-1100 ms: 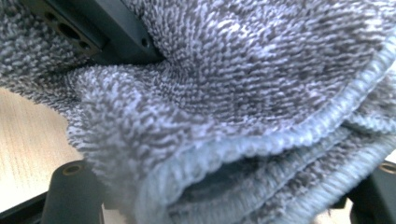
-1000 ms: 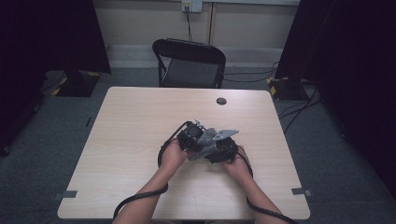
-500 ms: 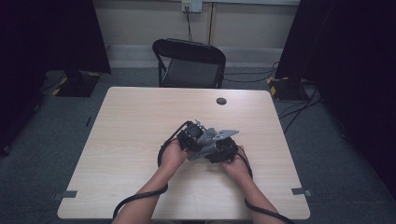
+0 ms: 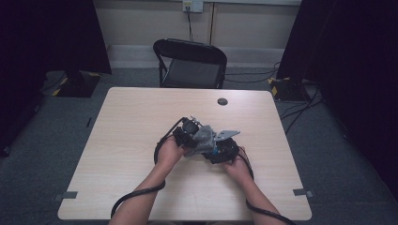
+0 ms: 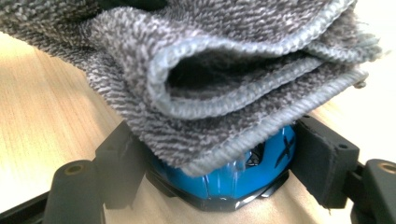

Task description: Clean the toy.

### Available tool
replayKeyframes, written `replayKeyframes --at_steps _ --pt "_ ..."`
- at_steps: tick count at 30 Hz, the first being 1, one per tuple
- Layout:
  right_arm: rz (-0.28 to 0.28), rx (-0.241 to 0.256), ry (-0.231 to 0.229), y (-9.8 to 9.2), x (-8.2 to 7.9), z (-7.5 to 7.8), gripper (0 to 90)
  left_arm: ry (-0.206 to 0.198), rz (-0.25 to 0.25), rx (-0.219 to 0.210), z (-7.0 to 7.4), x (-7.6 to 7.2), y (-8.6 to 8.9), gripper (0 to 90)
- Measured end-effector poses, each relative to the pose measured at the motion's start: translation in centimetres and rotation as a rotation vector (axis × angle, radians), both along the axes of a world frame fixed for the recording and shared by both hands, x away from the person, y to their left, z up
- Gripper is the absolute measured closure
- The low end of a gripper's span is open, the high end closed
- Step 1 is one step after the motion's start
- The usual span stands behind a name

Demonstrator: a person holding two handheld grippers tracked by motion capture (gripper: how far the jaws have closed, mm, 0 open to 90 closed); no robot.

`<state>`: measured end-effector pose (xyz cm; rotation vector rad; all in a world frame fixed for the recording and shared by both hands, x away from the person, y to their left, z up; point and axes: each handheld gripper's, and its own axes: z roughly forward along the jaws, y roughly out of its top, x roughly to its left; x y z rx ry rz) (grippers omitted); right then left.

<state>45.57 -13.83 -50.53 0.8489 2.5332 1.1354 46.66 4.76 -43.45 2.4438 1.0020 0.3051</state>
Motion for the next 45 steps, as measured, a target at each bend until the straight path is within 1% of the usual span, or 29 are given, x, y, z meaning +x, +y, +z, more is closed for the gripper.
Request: replayKeyframes --at_steps 2,4,6,9,13,18,22,23,28,36,41,45 --pt "-0.001 0.000 0.000 0.0 0.0 0.0 25.5 -0.002 -0.003 0.008 0.1 0.1 0.1 75.0" --pt "0.000 0.000 0.000 0.0 0.0 0.0 25.4 -0.002 0.003 0.005 0.1 0.2 0.1 75.1" --pt "-0.001 0.000 0.000 0.0 0.0 0.0 25.5 -0.003 0.011 0.014 0.1 0.3 0.3 75.1" --pt "0.000 0.000 0.000 0.0 0.0 0.0 25.4 0.002 0.025 0.010 0.1 0.6 0.7 75.0" --pt "-0.002 0.000 0.001 0.0 0.0 0.0 25.5 0.007 0.032 0.017 0.2 0.8 1.1 75.1" --pt "-0.003 0.000 0.000 0.0 0.0 0.0 25.5 0.015 0.045 0.004 0.1 1.0 1.5 75.0" --pt "-0.005 0.000 0.000 0.0 0.0 0.0 25.5 0.015 0.044 0.007 0.1 1.2 1.6 75.1" --pt "-0.006 0.000 0.000 0.0 0.0 0.0 25.5 0.013 0.049 0.012 0.2 1.3 1.7 75.1" --pt "-0.007 0.000 0.000 0.0 -0.1 0.0 25.5 0.020 0.058 0.012 0.2 1.7 2.0 75.1" --pt "-0.008 0.000 -0.001 0.0 -0.1 0.0 25.5 0.017 0.065 0.021 0.4 1.9 2.1 75.1" --pt "-0.010 0.001 0.000 0.1 -0.1 0.0 25.5 0.016 0.071 0.019 0.4 2.0 2.2 75.0" --pt "-0.011 0.001 0.000 0.1 -0.1 0.0 25.5 0.012 0.082 0.028 0.7 2.3 2.7 75.1"
